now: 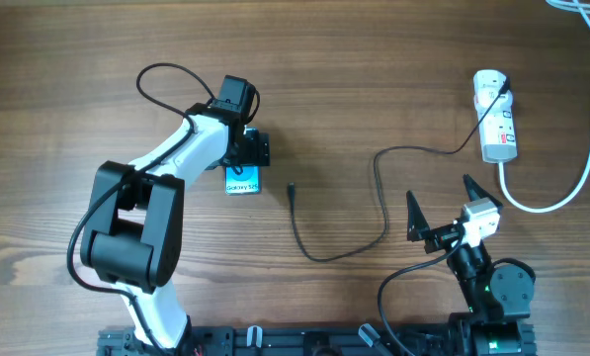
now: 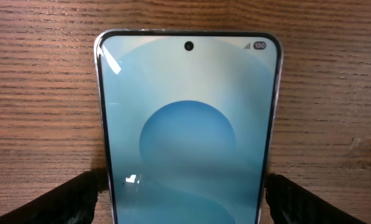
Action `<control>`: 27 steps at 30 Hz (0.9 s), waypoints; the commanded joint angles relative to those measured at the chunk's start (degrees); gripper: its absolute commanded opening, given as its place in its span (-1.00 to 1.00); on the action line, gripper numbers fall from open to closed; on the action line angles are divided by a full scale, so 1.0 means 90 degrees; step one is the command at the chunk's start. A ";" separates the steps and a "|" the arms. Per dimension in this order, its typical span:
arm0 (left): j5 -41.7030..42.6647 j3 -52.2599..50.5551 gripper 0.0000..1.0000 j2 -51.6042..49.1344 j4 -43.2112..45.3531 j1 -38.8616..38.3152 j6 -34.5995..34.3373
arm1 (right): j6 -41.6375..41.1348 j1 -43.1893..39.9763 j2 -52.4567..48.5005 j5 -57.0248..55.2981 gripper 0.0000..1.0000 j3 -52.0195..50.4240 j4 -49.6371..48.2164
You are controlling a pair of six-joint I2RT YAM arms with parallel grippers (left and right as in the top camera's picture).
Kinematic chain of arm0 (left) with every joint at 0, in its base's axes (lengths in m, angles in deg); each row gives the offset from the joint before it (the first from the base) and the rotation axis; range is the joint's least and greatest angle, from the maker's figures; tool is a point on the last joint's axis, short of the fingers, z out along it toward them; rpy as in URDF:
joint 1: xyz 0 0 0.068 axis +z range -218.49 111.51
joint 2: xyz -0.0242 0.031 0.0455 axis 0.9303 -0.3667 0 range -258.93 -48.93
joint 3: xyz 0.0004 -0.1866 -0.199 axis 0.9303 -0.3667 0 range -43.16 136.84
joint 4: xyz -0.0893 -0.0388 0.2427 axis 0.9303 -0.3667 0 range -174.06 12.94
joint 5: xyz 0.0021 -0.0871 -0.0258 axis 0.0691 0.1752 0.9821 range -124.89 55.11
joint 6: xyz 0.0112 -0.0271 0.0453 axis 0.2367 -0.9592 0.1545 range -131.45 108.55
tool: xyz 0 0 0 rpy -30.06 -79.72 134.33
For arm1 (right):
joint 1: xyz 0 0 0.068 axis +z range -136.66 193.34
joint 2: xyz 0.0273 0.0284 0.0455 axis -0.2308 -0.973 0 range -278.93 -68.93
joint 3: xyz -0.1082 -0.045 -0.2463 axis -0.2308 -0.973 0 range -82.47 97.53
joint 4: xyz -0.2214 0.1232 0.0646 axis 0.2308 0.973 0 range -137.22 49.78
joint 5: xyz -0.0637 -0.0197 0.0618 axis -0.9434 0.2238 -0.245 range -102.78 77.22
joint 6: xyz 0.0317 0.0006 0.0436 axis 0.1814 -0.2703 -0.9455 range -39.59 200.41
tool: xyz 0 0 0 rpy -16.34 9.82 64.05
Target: Plug charger to phone and switch on socket
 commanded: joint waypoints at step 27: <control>0.4184 0.0134 0.35 0.0784 -0.0044 0.1438 -0.0563 | 0.0117 -0.0019 -0.0024 -0.0041 0.99 -0.0012 -0.0022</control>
